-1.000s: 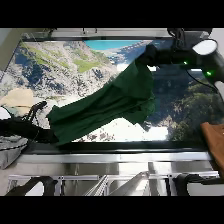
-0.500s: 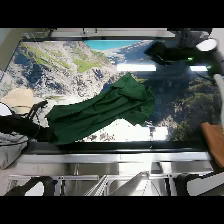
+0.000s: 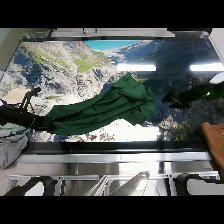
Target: Fold the shirts.
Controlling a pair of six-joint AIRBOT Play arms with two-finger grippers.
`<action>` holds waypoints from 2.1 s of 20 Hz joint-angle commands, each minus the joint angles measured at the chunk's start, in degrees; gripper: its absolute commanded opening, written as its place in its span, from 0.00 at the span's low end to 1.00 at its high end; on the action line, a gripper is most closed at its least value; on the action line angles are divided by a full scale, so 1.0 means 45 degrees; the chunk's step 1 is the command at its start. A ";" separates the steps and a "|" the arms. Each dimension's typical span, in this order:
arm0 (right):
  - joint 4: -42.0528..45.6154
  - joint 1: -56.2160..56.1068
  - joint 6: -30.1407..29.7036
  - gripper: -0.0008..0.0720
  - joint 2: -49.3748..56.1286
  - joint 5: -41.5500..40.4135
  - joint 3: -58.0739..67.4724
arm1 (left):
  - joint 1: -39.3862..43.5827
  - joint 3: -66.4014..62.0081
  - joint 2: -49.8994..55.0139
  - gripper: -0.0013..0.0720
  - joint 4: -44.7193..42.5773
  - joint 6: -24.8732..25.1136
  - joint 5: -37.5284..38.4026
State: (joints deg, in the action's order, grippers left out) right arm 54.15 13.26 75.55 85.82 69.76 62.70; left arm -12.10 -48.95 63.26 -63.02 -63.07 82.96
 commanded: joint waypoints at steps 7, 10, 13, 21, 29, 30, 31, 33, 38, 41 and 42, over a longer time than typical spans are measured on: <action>-0.2599 -0.1783 -0.1025 0.84 0.0986 -0.3084 -0.1642 | 0.0010 -0.0136 0.0000 0.04 0.0024 -0.0345 0.0010; -0.3419 -0.2584 -0.1477 0.82 0.1171 -0.3682 -0.1642 | 0.0010 -0.0136 0.0005 0.04 0.0029 -0.0345 0.0000; -0.3376 -0.2579 -0.1520 0.05 0.1156 -0.3740 -0.1637 | 0.0010 -0.0136 0.0000 0.04 0.0019 -0.0340 0.0000; 0.0364 -0.1205 -0.0923 0.04 -0.4435 -0.0510 -0.1637 | -0.0019 -0.0136 -0.1224 0.04 0.0010 -0.1316 -0.0073; 0.2288 0.0539 0.0044 0.04 -1.1565 -0.0049 -0.0253 | -0.0019 -0.3672 -0.6387 0.04 -0.0491 -0.3677 0.0811; 0.2361 0.0539 0.0039 0.04 -1.1749 -0.0053 0.0393 | -0.0015 -0.4571 -0.6683 0.04 -0.0685 -0.3861 0.0821; 0.2356 0.0534 0.0044 0.04 -1.1798 -0.0058 0.1083 | -0.0019 -0.5513 -0.6907 0.04 -0.0797 -0.3915 0.0850; 0.2356 0.0525 0.0078 0.04 -1.1681 -0.0151 0.2822 | -0.0015 -0.7592 -0.7062 0.04 -0.0782 -0.3895 0.0826; 0.2565 0.0525 0.0063 0.04 -1.0603 -0.0189 0.7495 | -0.0015 -1.4052 -0.5445 0.04 -0.1695 -0.3900 0.1127; 0.2909 0.0525 0.0073 0.04 -0.9729 -0.0151 1.0146 | -0.0019 -1.8093 -0.3905 0.03 -0.1783 -0.3910 0.1685; 0.3050 0.0525 0.0073 0.04 -0.9496 -0.0151 1.0890 | -0.0019 -1.8894 -0.3575 0.04 -0.1778 -0.3988 0.1792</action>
State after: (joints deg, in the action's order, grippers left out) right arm 66.00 15.57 75.88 40.05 68.95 101.16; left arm -12.12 -119.70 42.24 -69.82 -80.55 88.92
